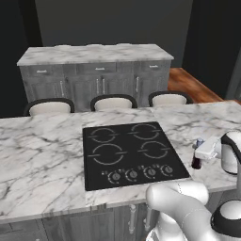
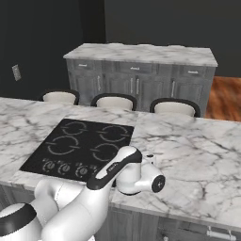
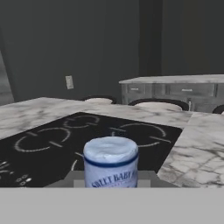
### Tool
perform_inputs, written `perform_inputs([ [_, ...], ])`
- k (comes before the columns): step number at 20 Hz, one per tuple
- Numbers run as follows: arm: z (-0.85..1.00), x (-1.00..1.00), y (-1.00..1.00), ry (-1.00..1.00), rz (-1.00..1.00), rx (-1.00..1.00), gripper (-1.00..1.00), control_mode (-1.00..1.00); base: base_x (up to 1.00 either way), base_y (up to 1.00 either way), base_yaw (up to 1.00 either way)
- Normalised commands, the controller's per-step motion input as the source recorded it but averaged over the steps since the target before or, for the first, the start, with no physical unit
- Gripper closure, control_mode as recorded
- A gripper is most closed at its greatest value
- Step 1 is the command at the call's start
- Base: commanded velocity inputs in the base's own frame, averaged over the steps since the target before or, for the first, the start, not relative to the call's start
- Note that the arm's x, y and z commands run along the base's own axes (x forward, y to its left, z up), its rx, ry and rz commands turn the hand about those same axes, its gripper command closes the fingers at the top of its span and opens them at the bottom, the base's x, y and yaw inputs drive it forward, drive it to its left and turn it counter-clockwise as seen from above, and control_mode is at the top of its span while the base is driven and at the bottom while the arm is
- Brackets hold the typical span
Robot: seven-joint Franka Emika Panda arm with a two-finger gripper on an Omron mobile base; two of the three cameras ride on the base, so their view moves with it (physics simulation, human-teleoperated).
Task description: Take 2 condiments from the cabinet and move them on the counter near the stove.Make sure the condiments are lined up with each other, next to each other.
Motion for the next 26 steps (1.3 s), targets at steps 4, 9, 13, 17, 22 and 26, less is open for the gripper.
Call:
perform_inputs([
  [4, -0.19, 0.00, 0.00, 0.00, 0.00, 0.00, 1.00, -1.00, 0.00, 0.00, 0.00],
  [9, -0.17, 0.00, 0.00, 0.00, 0.00, 0.00, 1.00, -1.00, 0.00, 0.00, 0.00],
  [13, -0.17, 0.01, 0.00, 0.00, 0.00, 0.00, 1.00, -1.00, 0.00, 0.00, 0.00],
  [17, -0.15, 0.02, 0.00, -0.01, 0.00, 0.00, 1.00, -1.00, 0.00, 0.00, 0.00],
  [22, -0.13, 0.00, 0.00, -0.04, 0.00, 0.00, 1.00, -1.00, 0.00, 0.00, 0.00],
  [26, -0.03, 0.00, 0.00, 0.00, 0.00, 0.00, -1.00, -1.00, 0.00, 0.00, 0.00],
])
